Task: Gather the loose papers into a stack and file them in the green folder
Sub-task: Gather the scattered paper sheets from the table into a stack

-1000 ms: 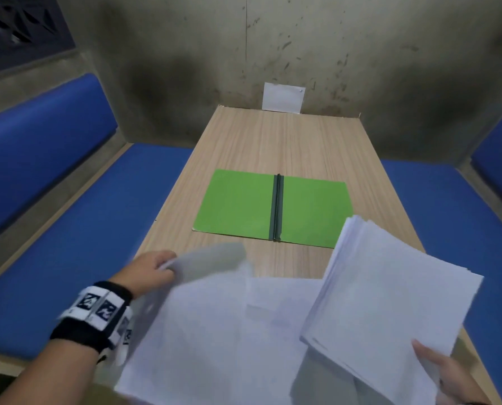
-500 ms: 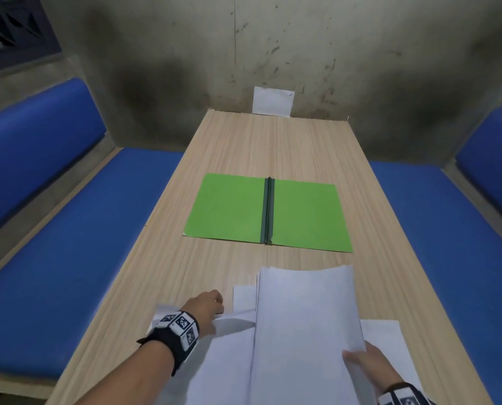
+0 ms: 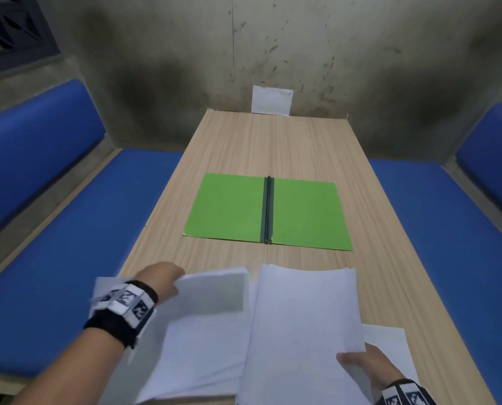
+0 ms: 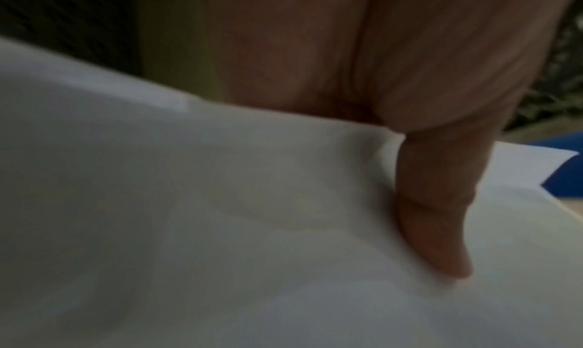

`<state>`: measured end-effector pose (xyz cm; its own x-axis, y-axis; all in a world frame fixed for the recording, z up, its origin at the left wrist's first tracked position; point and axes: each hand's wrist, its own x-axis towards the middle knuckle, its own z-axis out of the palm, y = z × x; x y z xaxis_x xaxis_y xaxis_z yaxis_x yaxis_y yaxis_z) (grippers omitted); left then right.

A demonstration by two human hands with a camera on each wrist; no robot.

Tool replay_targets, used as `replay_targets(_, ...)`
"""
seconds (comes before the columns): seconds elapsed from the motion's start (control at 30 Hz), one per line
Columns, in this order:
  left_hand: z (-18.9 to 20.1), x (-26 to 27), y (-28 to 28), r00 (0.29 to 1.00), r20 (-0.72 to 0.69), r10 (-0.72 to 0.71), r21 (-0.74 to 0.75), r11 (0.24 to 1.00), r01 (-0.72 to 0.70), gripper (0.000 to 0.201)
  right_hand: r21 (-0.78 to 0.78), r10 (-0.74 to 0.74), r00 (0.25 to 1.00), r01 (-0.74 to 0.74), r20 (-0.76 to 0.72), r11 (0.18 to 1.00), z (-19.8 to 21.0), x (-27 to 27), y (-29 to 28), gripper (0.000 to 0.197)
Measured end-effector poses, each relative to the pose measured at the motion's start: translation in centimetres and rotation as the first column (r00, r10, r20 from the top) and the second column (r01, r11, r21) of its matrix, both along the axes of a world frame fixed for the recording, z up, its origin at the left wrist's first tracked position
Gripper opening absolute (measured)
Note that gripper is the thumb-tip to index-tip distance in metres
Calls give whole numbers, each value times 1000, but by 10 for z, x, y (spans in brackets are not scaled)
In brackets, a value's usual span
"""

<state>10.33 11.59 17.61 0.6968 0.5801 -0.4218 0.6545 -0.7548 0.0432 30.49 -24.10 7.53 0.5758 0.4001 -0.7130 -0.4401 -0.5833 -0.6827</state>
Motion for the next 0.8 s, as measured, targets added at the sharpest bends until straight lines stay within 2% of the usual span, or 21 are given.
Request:
replay_targets(0.1,43,-17,13,970,184,158,-139,981,-133,24,7,-4,1000,4,-2,1000,4,0,1,34)
replay_targets(0.17,68,-27,16,908,332,254,-254,952,-174,11,7,5,1000,-5,-2,1000,7,0,4,36)
replay_targets(0.23,85,-35,16,799,483,357,-407,900,-156,9,7,22,1000,-22,-3,1000,10,-2,10,38)
replay_targets(0.3,94,-36,15,639,582,503,-585,805,-101,14,3,51,999,-51,6,999,13,-3,14,43)
replay_targets(0.37,95,-32,8,499,582,642,-737,676,-10,18,16,79,997,-79,27,997,13,-3,16,51)
replay_targets(0.4,87,-29,7,465,551,693,-788,615,19,32,35,80,996,-82,36,996,12,-3,17,51)
replay_targets(0.47,68,-19,-4,436,508,743,-827,563,5,57,79,61,996,-66,62,995,16,-6,20,41)
replay_targets(0.5,54,-15,-11,440,489,753,-835,550,-13,61,109,43,997,-50,69,993,17,-7,22,34)
replay_targets(0.57,22,-7,-28,490,397,776,-879,474,-38,69,180,-29,999,22,32,983,21,-9,28,25)
replay_targets(0.6,5,-3,-38,505,334,796,-913,407,-38,73,216,-66,998,66,-7,974,23,-10,32,25)
replay_targets(0.63,-10,1,-47,503,284,816,-937,348,-36,66,246,-92,995,98,-38,964,25,-11,35,27)
replay_targets(0.7,-31,8,-64,484,232,844,-959,281,-30,36,294,-114,991,131,-75,947,31,-12,40,28)
replay_targets(0.73,-38,10,-69,485,214,848,-965,261,-29,37,315,-115,989,138,-89,939,34,-12,42,29)
replay_targets(0.8,-45,13,-74,468,195,862,-973,229,-16,66,350,-95,990,125,-102,928,43,-12,46,31)
